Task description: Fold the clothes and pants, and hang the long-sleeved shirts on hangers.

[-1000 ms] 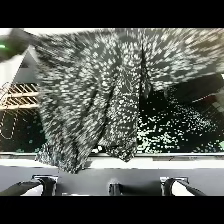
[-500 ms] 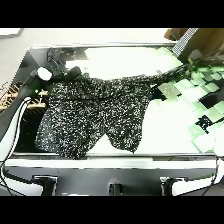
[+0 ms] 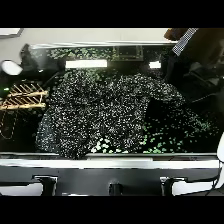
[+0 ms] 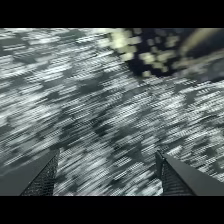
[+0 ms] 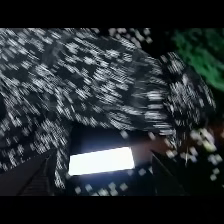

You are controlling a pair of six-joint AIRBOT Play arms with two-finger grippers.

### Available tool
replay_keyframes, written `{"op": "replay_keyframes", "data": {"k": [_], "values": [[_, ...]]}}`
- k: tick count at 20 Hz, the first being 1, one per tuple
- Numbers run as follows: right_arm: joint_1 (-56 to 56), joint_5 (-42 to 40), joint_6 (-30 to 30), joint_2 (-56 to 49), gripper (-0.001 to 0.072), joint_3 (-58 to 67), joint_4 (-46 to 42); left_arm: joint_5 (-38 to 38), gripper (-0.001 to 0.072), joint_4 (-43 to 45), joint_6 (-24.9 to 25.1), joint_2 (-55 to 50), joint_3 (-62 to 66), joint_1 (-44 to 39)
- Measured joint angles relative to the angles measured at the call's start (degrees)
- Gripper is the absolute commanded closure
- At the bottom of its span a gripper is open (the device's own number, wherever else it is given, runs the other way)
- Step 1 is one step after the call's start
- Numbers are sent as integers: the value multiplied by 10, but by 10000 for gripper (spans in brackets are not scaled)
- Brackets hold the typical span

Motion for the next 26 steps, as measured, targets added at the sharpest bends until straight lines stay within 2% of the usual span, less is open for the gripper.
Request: {"op": "replay_keyframes", "data": {"k": [2, 7, 11, 15, 16, 17, 18, 21, 26], "values": [[-14, 13, -6, 40, 43, -69, 9, -28, -13, 24, 5, 64, -64, 48], [17, -3, -28, 147, 43, -356, 73, -46, -13, 28, 12, 245, -311, 145], [107, -70, -40, 186, 42, -543, 134, -48, -13, 16, 14, 344, -456, 171], [206, -155, -27, 192, 63, -631, 178, -47, -13, 1, 14, 376, -509, 179], [224, -176, -22, 190, 243, -640, 187, -46, -13, -2, 14, 379, -515, 179], [241, -192, -14, 187, 499, -647, 193, -45, -13, -2, 14, 382, -519, 180], [252, -205, -8, 186, 684, -651, 197, -43, -13, -5, 14, 384, -522, 180], [255, -220, 16, 191, 686, -645, 183, -43, -13, -15, 14, 386, -527, 181], [173, -148, 87, 238, 686, -556, 47, -68, -13, -32, 14, 386, -532, 181]]}}
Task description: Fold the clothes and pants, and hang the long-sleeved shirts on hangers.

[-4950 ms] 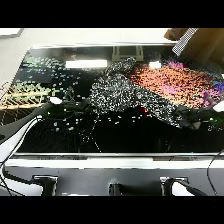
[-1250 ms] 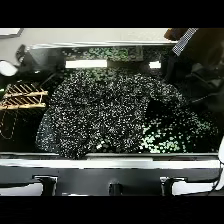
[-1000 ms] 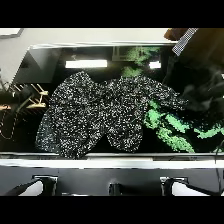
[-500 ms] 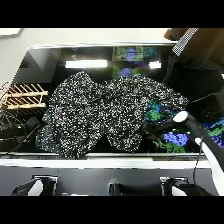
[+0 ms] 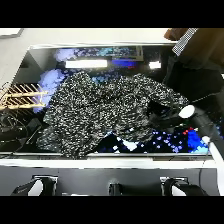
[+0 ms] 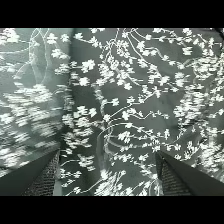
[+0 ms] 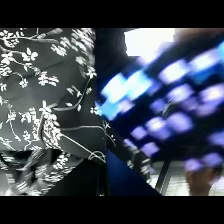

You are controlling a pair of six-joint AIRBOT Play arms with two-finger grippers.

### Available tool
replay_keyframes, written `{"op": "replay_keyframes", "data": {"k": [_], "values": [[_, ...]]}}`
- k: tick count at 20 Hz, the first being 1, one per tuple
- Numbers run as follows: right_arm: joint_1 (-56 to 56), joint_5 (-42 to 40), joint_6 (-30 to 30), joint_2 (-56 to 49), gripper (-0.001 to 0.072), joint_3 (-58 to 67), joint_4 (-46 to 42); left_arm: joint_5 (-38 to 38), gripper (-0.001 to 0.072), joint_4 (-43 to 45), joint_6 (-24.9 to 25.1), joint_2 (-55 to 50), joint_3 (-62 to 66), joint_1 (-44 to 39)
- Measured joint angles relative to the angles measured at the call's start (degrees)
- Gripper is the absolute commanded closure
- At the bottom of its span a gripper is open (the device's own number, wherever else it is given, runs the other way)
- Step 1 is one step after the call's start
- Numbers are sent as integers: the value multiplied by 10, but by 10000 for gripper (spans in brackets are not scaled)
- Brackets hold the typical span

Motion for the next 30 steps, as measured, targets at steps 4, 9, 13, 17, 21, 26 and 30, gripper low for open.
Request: {"op": "replay_keyframes", "data": {"k": [4, 9, 13, 17, 21, 26, 30], "values": [[-52, 51, 15, 26, 686, 54, -45, -59, -13, -4, 2, 0, -30, 0], [-48, 70, 19, 33, 685, 69, -53, -86, -13, -6, 4, 1, -83, -10], [-43, 74, 19, 35, 685, 71, -56, -79, -13, -7, 8, -3, -108, -32], [-42, 81, 21, 35, 685, 72, -57, -69, -13, -8, 15, -10, -117, -56], [-42, 87, 21, 35, 685, 72, -57, -80, -13, -7, 7, -13, -119, -65], [-42, 90, 21, 35, 685, 72, -56, -43, -13, -10, -18, -29, -124, -98], [-42, 90, 21, 35, 684, 72, -54, 18, -13, -41, -37, -70, -125, -164]]}}
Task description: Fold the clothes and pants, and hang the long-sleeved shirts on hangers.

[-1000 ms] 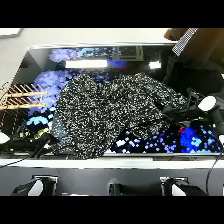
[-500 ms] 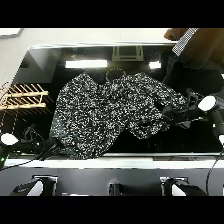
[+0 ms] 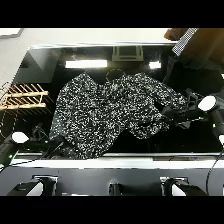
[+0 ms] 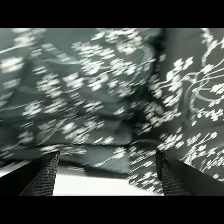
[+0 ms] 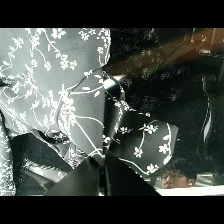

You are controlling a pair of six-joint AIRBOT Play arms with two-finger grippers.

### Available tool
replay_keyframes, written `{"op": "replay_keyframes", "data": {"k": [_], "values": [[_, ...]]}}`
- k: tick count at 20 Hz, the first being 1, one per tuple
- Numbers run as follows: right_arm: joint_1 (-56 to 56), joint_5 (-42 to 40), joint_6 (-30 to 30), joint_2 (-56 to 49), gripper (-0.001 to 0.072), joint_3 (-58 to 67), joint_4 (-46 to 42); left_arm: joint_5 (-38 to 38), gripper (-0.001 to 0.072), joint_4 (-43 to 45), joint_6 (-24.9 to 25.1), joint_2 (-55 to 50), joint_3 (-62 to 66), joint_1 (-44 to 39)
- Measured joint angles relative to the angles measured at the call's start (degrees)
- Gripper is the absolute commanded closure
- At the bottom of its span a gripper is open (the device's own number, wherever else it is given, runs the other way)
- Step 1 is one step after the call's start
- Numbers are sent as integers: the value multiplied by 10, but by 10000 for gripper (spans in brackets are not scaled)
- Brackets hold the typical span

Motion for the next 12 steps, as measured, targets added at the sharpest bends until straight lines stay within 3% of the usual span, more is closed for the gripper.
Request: {"op": "replay_keyframes", "data": {"k": [5, 6, 7, 8, 12], "values": [[0, 0, -2, 0, 684, 0, 1, 83, -12, -75, -10, -57, 1, -78], [0, 0, -2, 0, 684, 0, 2, 97, 80, -90, -10, -67, 1, -89], [0, 0, -2, 0, 685, 0, 3, 108, 356, -99, -11, -74, 1, -98], [0, 0, -2, 0, 685, 0, 6, 121, 680, -97, -10, -82, 0, -106], [0, -4, -2, 0, 686, 0, 40, 149, 692, -110, 10, -94, 21, -119]]}}
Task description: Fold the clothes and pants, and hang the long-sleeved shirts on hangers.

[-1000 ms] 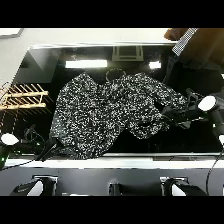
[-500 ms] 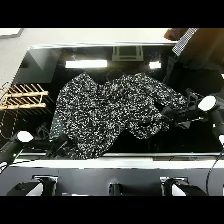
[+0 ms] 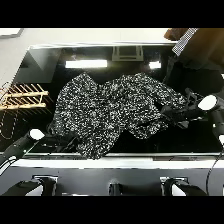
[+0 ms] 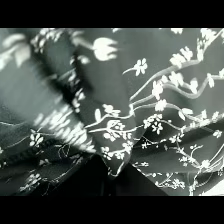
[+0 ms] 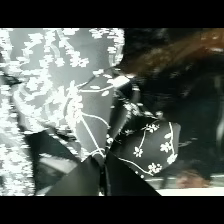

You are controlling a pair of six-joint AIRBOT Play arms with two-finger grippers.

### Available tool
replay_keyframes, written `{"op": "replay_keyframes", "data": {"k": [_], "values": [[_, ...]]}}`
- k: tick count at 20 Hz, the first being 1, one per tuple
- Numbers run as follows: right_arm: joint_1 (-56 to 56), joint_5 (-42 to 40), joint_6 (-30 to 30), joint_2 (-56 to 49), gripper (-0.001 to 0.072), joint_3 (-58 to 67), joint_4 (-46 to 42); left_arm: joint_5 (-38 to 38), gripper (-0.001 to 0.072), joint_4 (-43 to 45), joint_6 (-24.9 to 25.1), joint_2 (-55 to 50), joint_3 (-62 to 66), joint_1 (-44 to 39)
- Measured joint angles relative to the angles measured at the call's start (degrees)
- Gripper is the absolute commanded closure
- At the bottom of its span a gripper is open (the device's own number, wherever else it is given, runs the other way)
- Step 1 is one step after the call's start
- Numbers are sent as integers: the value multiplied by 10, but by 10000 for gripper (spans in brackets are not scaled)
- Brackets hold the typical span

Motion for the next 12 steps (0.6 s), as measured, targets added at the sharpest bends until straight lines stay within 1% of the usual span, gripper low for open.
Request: {"op": "replay_keyframes", "data": {"k": [3, 6, 9, 12], "values": [[0, -41, -29, 0, 686, 13, 74, 1, 693, -15, 22, -2, 81, 4], [-1, -97, -52, 0, 687, 88, 115, -1, 692, -6, 37, -3, 240, 31], [-2, -129, -60, 1, 687, 236, 103, -3, 691, 16, 43, -2, 439, 64], [-2, -136, -54, 9, 686, 414, 43, -5, 691, 47, 46, 15, 623, 91]]}}
